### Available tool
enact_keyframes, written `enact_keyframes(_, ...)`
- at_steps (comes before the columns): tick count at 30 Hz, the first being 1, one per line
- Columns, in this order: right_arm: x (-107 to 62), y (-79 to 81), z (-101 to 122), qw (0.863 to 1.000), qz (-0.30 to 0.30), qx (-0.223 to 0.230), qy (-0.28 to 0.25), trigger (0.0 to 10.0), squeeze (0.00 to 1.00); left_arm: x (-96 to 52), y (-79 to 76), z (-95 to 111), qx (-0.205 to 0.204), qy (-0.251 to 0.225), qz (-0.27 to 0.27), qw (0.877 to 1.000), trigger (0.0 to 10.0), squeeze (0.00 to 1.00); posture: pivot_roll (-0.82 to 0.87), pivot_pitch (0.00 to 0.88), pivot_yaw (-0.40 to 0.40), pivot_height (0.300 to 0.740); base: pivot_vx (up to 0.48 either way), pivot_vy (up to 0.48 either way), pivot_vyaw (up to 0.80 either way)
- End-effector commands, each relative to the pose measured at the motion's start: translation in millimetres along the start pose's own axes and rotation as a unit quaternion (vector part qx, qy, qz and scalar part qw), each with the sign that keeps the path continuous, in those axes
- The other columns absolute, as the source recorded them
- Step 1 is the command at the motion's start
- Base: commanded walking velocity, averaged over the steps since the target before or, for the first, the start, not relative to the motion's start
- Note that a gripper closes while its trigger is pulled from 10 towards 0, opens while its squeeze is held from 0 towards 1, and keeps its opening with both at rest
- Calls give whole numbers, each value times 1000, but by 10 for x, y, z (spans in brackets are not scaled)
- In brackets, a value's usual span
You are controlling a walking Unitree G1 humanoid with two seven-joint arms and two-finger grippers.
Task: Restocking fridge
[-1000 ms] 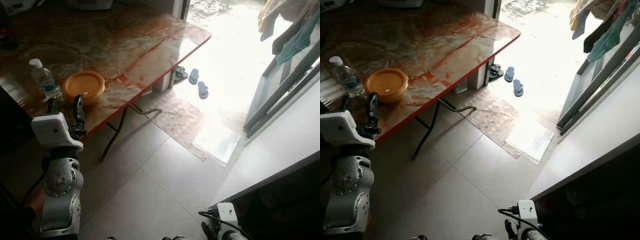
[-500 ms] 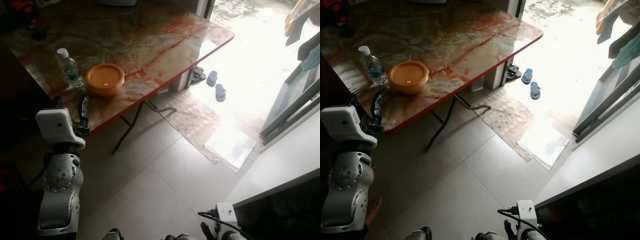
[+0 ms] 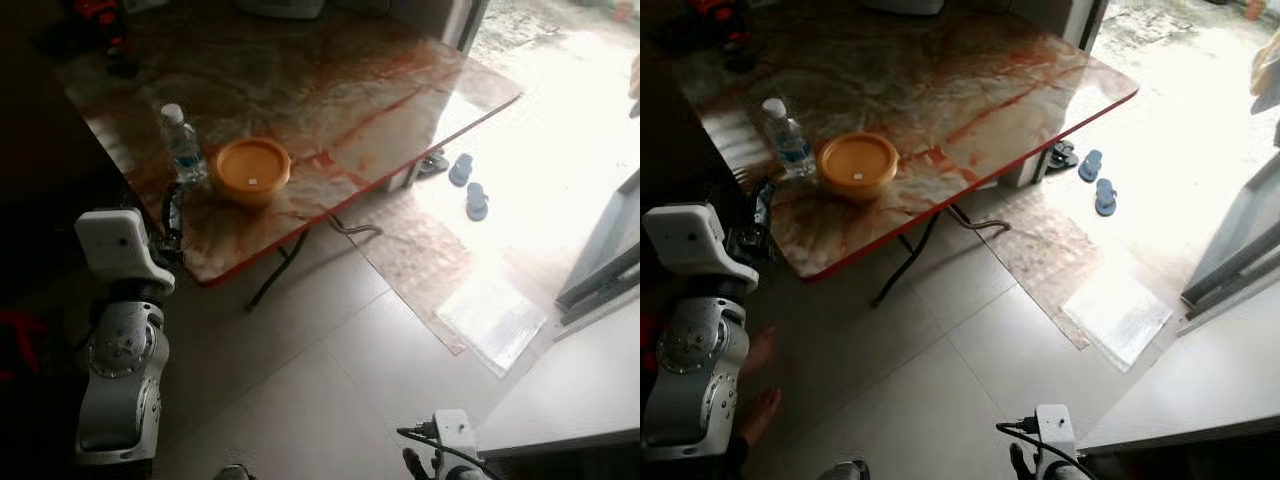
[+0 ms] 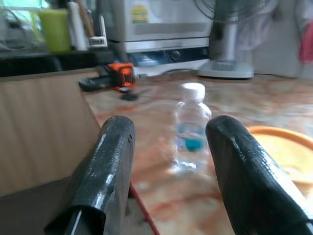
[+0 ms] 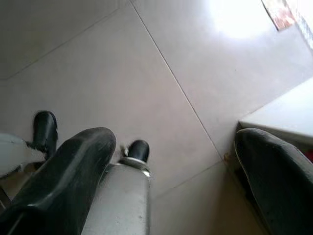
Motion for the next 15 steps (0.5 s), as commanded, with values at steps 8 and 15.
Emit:
enact_keyframes(8,-43,-131,-158,1000,-19,9,23,10000,0,14,-139,96,-4,-20,-22,1000,10000,0,34,129,-78,740,354,0,0)
enact_keyframes(15,-41,-129,-141,1000,-16,-3,22,10000,0,64,-117,175,5,-34,-20,999,10000,0,41,145,-82,740,352,0,64)
Point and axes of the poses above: a point about 5 cm out from each wrist's last joint towards the gripper, its own x axis pointing out of the wrist towards the gripper, its own z axis along the axis of the wrist's last joint, y = z × x, the point moved 1 cm from there along x, pointing out of the wrist towards the gripper, and after that the axes turned 14 degrees about x, right-handed, at the moved point
